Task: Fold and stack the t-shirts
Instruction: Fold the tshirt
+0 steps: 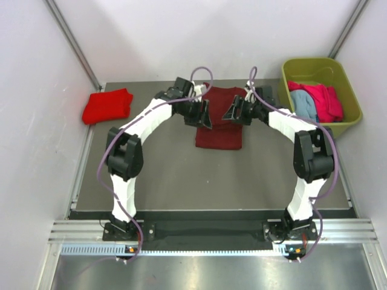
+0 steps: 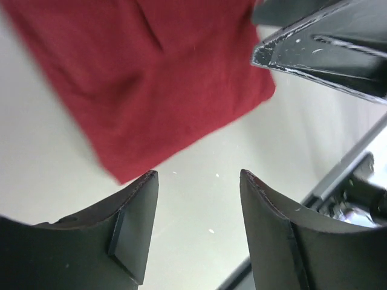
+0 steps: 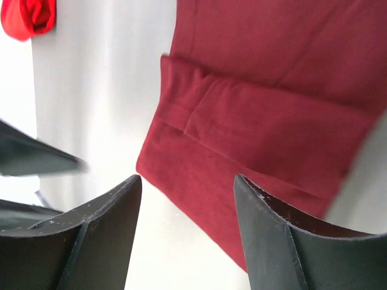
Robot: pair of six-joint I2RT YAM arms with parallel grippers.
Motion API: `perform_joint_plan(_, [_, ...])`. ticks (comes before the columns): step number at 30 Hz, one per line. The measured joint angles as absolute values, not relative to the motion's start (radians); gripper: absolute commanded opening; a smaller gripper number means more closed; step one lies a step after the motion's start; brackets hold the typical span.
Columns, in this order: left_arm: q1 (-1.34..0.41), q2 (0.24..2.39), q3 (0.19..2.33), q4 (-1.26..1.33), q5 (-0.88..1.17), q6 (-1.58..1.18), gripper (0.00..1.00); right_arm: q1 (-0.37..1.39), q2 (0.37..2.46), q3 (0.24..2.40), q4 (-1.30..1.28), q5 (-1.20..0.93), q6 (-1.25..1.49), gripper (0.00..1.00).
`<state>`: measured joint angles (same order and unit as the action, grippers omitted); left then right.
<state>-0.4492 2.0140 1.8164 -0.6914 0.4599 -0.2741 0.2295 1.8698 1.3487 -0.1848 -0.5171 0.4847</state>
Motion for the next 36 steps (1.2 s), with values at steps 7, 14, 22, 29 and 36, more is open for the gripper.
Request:
perform_joint_plan(7, [-0.477,2.201,1.791,-0.682,0.554,-0.327,0.67,0.284,1.945,1.348,-0.169,-0.548,0.536,0.63])
perform_joint_plan(14, [-0.470,2.298,1.842,-0.676,0.592,-0.352,0.67,0.308,1.973,1.329,-0.145,-0.564,0.570,0.63])
perform_joint_plan(22, [-0.471,2.303,1.845,-0.670,0.595,-0.354,0.67,0.315,2.077,1.373,-0.141,-0.570,0.580,0.63])
perform_joint_plan(29, [-0.474,2.280,1.794,-0.631,0.607,-0.358,0.67,0.310,2.183,1.572,-0.152,-0.530,0.570,0.63])
perform_joint_plan(36, [-0.493,2.244,1.739,-0.627,0.609,-0.358,0.67,0.297,2.198,1.674,-0.134,-0.478,0.534,0.63])
